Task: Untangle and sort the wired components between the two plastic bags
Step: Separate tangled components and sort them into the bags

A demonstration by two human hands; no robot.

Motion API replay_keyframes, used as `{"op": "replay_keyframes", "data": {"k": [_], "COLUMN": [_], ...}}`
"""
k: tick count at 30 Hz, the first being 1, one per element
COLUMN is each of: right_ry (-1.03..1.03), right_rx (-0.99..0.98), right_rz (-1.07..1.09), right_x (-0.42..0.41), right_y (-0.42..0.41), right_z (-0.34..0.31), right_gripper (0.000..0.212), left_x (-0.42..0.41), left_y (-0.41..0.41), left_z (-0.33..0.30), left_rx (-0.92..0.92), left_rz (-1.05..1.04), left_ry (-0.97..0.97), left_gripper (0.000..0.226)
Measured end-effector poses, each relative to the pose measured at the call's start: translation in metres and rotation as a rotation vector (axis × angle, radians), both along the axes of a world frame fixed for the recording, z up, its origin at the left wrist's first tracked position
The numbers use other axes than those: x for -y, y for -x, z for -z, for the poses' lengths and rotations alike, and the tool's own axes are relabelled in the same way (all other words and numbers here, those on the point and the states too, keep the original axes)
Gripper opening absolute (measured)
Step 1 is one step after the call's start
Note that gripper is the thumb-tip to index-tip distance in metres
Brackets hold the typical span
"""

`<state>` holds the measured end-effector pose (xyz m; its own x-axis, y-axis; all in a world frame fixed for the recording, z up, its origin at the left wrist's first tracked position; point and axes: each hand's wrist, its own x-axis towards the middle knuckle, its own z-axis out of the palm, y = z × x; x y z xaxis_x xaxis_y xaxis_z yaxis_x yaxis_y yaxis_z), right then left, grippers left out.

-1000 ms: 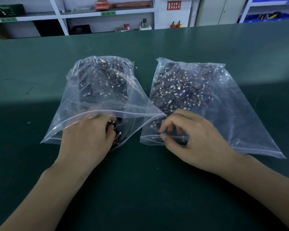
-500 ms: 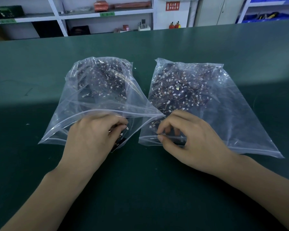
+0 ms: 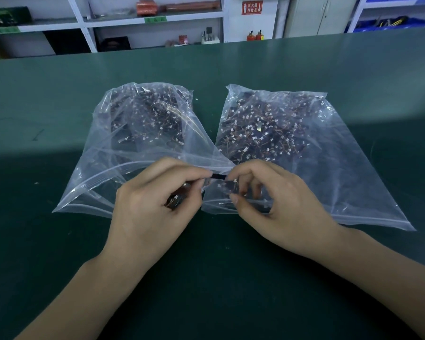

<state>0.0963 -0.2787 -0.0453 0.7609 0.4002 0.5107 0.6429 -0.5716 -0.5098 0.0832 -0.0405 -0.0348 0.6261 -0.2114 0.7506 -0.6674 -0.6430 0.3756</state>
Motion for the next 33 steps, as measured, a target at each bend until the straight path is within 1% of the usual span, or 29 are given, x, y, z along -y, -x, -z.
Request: {"op": "replay_keyframes", "data": {"k": [2, 4, 6, 9, 12, 15, 18, 23, 25, 27, 28, 33], "right_ry": [-0.010, -0.027, -0.032, -0.022, -0.021, -0.064, -0.119, -0.134, -0.155, -0.187, -0.200, -0.195], "right_rx": [0.000, 0.006, 0.020, 0.034, 0.030, 0.027, 0.034, 0.040, 0.014, -0.009, -0.020, -0.072], "right_rz": [0.011, 0.014, 0.007, -0.027, -0.064, -0.077, -0.070, -0.063, -0.075, -0.088, -0.092, -0.122], "right_x": [-0.001, -0.001, -0.001, -0.001, -0.002, -0.003, -0.002, -0.003, -0.004, -0.004, -0.004, -0.005], "right_y": [0.001, 0.001, 0.001, -0.001, -0.002, -0.003, -0.003, -0.002, -0.001, -0.001, -0.001, 0.000], "right_z": [0.000, -0.001, -0.001, -0.001, 0.000, 0.001, 0.000, -0.002, -0.002, -0.003, -0.004, -0.003], "right_gripper": [0.035, 0.039, 0.036, 0.025, 0.022, 0.016, 0.012, 0.019, 0.019, 0.019, 0.019, 0.020], "left_x": [0.005, 0.009, 0.011, 0.012, 0.013, 0.014, 0.014, 0.016, 0.016, 0.015, 0.015, 0.016], "left_y": [0.003, 0.005, 0.006, 0.006, 0.005, 0.005, 0.008, 0.009, 0.010, 0.011, 0.012, 0.013], "left_z": [0.000, 0.000, 0.001, 0.003, 0.006, 0.008, 0.006, 0.002, 0.000, -0.002, -0.003, -0.003], "left_rx": [-0.042, -0.118, -0.176, -0.249, -0.316, -0.374, -0.412, -0.395, -0.408, -0.432, -0.439, -0.448], "left_rz": [0.039, 0.089, 0.123, 0.151, 0.175, 0.199, 0.226, 0.146, 0.115, 0.115, 0.122, 0.142], "left_ry": [0.083, 0.159, 0.197, 0.264, 0.345, 0.403, 0.413, 0.337, 0.321, 0.306, 0.299, 0.294], "left_gripper": [0.016, 0.018, 0.021, 0.025, 0.025, 0.025, 0.024, 0.024, 0.018, 0.008, 0.007, 0.018]}}
